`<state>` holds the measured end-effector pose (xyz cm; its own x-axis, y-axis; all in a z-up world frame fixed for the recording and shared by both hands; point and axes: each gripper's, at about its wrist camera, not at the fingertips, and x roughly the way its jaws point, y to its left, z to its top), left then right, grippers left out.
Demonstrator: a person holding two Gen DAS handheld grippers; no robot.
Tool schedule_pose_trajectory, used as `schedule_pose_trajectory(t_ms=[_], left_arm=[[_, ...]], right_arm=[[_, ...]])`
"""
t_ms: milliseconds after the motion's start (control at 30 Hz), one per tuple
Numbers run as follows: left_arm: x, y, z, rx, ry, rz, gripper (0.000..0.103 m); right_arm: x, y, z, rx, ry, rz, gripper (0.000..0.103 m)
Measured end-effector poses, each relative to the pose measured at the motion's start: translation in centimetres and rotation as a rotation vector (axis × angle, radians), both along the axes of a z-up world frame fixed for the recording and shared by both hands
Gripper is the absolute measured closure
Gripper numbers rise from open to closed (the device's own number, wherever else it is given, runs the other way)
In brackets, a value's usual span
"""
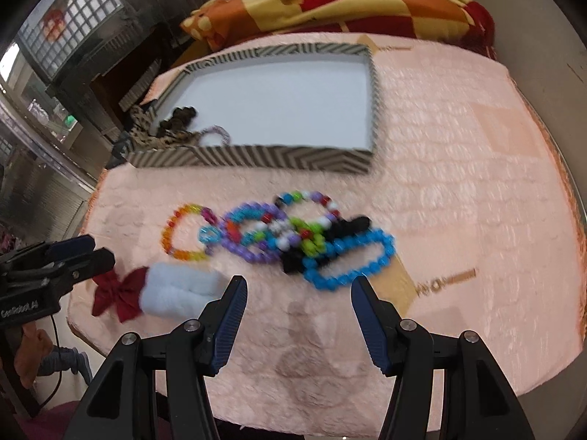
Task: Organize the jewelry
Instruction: 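Move left tool to the light blue fuzzy hair tie while right moves to blue bracelet, then grasp the light blue fuzzy hair tie with left tool while right grasps blue beaded bracelet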
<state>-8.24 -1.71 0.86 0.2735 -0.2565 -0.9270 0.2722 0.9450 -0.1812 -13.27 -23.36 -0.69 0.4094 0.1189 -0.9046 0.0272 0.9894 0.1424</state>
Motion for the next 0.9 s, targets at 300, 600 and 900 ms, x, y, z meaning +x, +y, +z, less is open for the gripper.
schedule_pose_trajectory(t_ms=[300,600,900], left_arm=[[-0.9,-2.2,-2.6,-0.014,0.089,-0.038,0.038],[-1.2,-4.5,-4.2,0.034,0.104,-0.100,0.037],[-0.9,-5.9,-5.3,0.055,0.110,-0.128,0.037]], right_arm=[[-0.4,-4.3,-1.4,0.013,0.023,-0.108,0.046],[2.3,-6.1,-3.7,0.004,0.044,-0.187,0.049],[3.1,-6.0,-4.3,-0.086,0.031,-0.150,0.090]])
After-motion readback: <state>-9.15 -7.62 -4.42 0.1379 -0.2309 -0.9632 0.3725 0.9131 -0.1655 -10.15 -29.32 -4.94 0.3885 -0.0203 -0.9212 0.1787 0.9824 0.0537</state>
